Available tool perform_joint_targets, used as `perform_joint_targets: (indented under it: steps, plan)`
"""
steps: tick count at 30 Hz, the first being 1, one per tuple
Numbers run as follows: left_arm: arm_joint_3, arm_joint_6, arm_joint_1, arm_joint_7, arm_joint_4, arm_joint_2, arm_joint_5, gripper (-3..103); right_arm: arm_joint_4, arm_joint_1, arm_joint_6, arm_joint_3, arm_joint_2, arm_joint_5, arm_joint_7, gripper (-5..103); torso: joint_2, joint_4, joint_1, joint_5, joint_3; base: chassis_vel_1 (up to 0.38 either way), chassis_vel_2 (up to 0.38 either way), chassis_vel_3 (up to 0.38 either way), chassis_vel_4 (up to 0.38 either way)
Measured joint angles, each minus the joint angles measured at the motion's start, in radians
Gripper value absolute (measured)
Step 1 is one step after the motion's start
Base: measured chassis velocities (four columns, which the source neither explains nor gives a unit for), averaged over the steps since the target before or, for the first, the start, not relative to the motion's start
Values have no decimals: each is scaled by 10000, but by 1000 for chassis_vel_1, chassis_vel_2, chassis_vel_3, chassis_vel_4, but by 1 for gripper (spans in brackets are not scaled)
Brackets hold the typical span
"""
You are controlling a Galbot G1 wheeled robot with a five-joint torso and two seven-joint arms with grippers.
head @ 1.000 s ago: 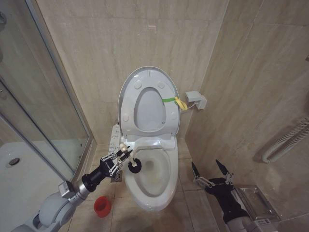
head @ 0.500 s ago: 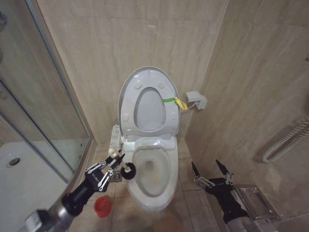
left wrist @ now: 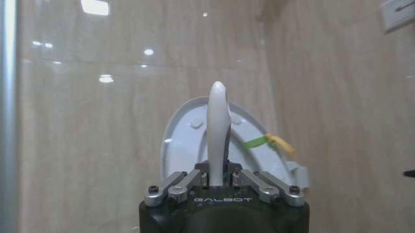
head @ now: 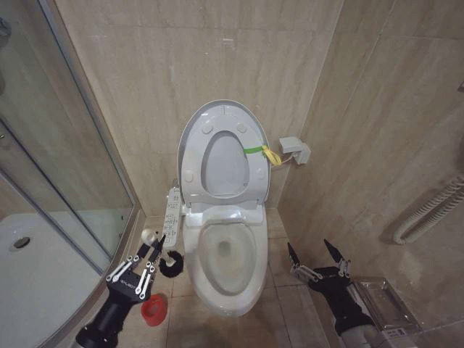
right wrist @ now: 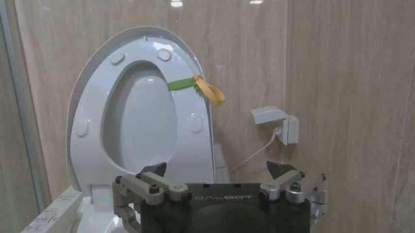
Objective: Open the toilet lid, clean the toilet bowl with a toilet brush, close the toilet lid, and flush.
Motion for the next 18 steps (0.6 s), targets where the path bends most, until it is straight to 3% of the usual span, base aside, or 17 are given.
perform_joint_targets:
  steps: [6, 18]
  plan:
    - [192, -233, 622, -719, 95, -635, 723, 16, 0, 0, 0, 0, 1, 0, 0, 100, 0, 0, 1, -1, 0, 0, 0, 0, 0]
    - [421, -437, 1225, -1789, 694, -870, 1530, 16, 0, 0, 0, 0, 0, 0, 0, 100, 0, 0, 1, -2, 1, 0, 0, 0, 0]
